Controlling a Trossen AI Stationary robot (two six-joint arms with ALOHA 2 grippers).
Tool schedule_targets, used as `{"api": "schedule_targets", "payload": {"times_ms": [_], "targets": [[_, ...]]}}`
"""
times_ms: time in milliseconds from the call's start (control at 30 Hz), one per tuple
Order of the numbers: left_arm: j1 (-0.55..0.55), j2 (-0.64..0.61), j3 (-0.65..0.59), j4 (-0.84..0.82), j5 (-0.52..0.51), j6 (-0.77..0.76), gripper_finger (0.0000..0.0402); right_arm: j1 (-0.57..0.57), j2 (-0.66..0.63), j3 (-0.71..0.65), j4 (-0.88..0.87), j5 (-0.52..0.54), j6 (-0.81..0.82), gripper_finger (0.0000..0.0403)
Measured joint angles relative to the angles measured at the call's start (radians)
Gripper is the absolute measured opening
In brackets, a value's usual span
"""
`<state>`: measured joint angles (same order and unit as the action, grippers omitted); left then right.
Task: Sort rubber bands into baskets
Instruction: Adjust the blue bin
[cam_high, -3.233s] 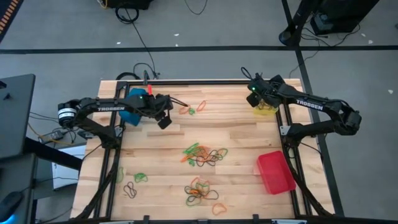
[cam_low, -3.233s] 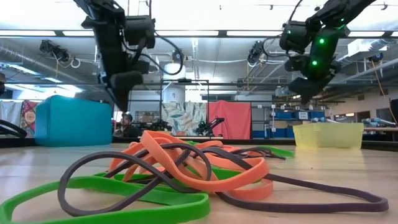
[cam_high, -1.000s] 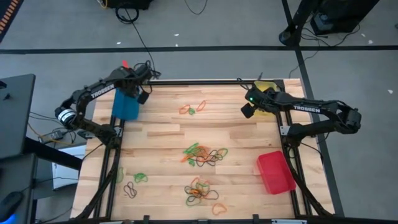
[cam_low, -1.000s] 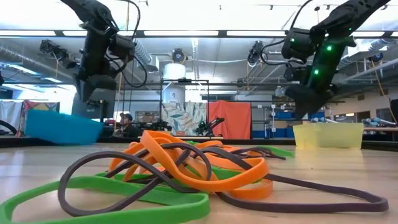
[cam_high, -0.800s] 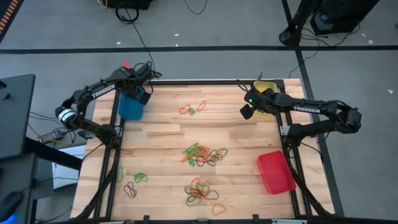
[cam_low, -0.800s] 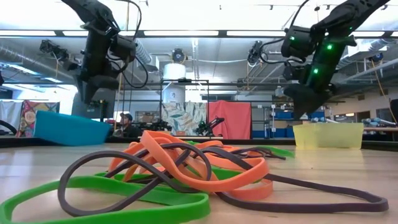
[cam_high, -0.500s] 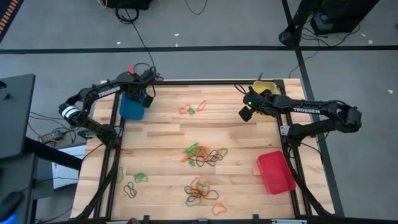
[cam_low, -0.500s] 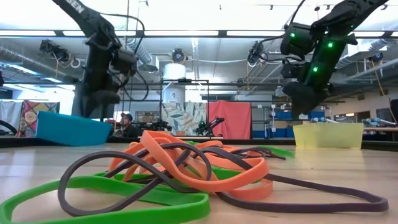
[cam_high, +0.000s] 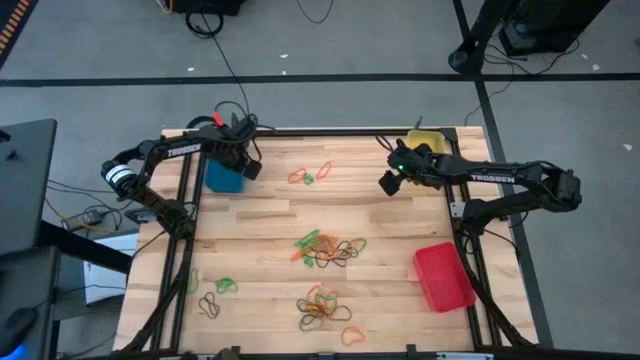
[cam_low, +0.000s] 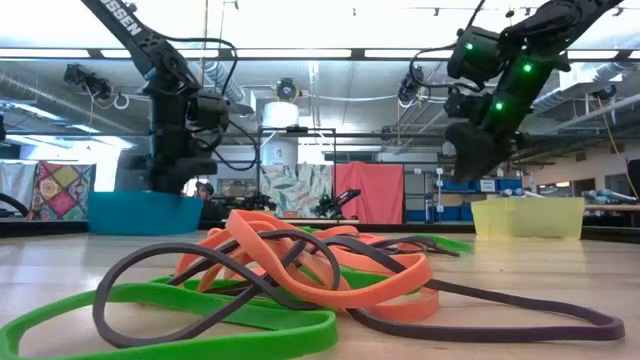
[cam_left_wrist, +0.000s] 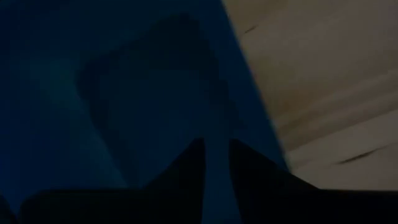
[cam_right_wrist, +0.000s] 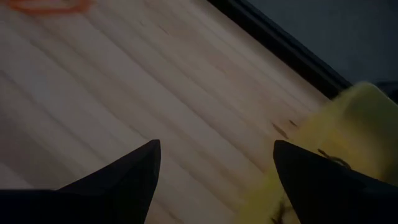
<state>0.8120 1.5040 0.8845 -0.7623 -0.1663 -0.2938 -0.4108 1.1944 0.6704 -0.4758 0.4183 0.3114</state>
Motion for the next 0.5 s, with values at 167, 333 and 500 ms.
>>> {"api": "schedule_targets", "payload": {"times_ms": [167, 333, 500], "targets": [[-0.003, 0.0, 0.01, 0.018, -0.005, 0.025, 0.0075, 0.02, 0.03, 0.0, 0.049, -0.061, -0.006, 0.0323], [-0.005, -0.024, 0.017, -0.02, -0.037, 0.06, 0.0075, 0.05, 0.121, 0.0, 0.05, -0.077, 0.01, 0.0323], [-0.021, -0.111, 0.017, -0.032, -0.041, 0.125, 0.0075, 0.092, 0.287, 0.0, 0.102, -0.092, -0.014, 0.0323]]}}
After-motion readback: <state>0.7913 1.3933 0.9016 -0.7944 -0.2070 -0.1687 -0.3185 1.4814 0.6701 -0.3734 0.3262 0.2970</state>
